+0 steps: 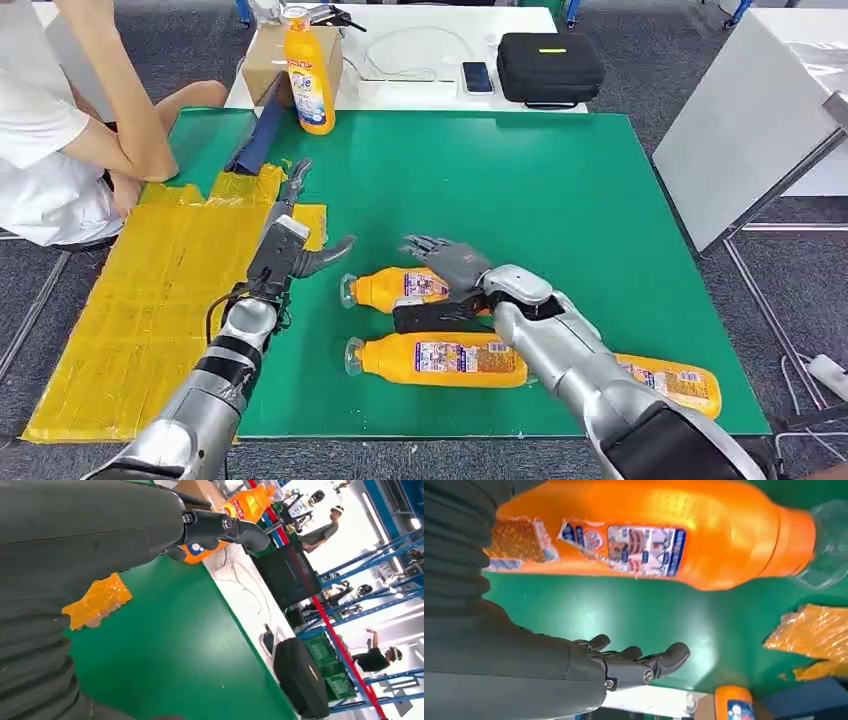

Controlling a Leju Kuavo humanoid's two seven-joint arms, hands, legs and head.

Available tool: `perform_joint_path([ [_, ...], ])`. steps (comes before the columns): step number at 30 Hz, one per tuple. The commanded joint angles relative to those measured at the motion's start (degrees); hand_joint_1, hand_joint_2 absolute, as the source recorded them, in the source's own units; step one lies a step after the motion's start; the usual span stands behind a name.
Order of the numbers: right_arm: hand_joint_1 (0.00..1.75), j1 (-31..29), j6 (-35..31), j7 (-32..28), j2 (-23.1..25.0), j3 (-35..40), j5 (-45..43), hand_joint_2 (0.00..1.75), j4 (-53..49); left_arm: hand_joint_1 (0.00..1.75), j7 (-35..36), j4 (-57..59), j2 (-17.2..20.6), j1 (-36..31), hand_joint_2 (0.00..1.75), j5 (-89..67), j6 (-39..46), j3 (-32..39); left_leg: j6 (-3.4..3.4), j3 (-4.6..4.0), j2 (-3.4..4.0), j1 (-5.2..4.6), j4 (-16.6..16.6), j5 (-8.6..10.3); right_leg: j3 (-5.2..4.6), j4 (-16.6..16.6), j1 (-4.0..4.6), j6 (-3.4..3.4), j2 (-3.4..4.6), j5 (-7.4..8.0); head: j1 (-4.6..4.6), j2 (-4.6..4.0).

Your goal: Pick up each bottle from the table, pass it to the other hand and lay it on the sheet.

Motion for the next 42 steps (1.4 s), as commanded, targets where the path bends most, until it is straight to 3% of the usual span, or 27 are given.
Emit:
perform_joint_path([
  [1,0.0,-3.6,0.3,0.8,1.2,4.0,-1.5,1.75,8.6,0.0,-0.2,5.2,0.2,-3.4,1.75,0.8,-0.3,-1.9,-0.13,0.12,-0.09,0.07,0.0,-0.07,0.13,0.0,0.04,-0.08,0.03,-0.05,0.0,0.0],
  [21,0.0,-1.2,-2.6,7.0,1.5,4.7,0.1,1.75,16.0,0.0,-0.5,5.3,-0.3,-3.2,1.75,2.0,-0.9,-3.8,-0.14,0.18,-0.18,0.07,0.0,-0.07,0.2,0.0,0.04,-0.09,-0.05,-0.08,0.0,0.0],
  [22,0.09,-1.1,-2.7,7.1,1.4,4.7,0.1,1.75,16.0,0.0,-0.4,5.3,-0.4,-3.2,1.75,2.0,-0.9,-3.9,-0.19,0.26,-0.21,0.09,0.1,-0.13,0.29,0.0,0.04,-0.11,-0.03,-0.14,-0.02,0.0],
  [23,0.87,-1.0,-2.9,7.3,1.5,4.7,0.3,1.75,16.1,0.0,-0.5,5.4,-0.4,-3.2,1.75,2.0,-1.0,-3.9,-0.14,0.18,-0.17,0.07,0.0,-0.07,0.2,0.0,0.03,-0.08,-0.04,-0.08,0.0,0.0],
  [24,1.31,-0.8,-3.0,7.4,1.6,4.8,0.4,1.75,16.1,0.0,-0.5,5.5,-0.4,-3.1,1.75,2.0,-0.9,-4.0,-0.23,0.31,-0.24,0.1,0.1,-0.16,0.34,0.0,0.04,-0.14,-0.03,-0.17,0.0,0.02],
  [25,1.4,-0.8,-2.9,7.7,1.7,4.9,0.8,1.75,16.4,0.0,-0.5,5.5,-0.4,-3.0,1.75,2.2,-0.9,-4.1,-0.17,0.22,-0.2,0.08,0.0,-0.09,0.25,0.0,0.04,-0.1,-0.05,-0.1,-0.02,0.02],
  [34,1.61,-0.7,-3.6,8.7,1.9,5.1,2.0,1.75,16.5,0.0,-0.7,5.4,-0.2,-2.6,1.75,2.6,-0.8,-4.4,-0.15,0.23,-0.15,0.07,0.0,-0.08,0.24,0.0,0.03,-0.09,-0.01,-0.08,0.0,0.0],
  [38,1.75,-0.7,-9.4,10.9,2.4,4.8,3.6,1.75,15.4,0.0,-0.3,4.3,0.2,-1.9,1.75,2.6,-0.4,-4.2,-0.17,0.25,-0.13,0.08,0.0,-0.09,0.25,0.0,0.03,-0.1,0.01,-0.08,-0.02,0.02],
  [42,1.75,-0.4,-14.2,13.1,2.8,4.4,5.4,1.75,14.2,0.0,0.2,2.6,0.5,-1.0,1.75,2.6,-0.4,-3.9,-0.19,0.27,-0.11,0.08,0.0,-0.13,0.27,0.0,0.04,-0.11,0.05,-0.1,-0.02,0.0],
])
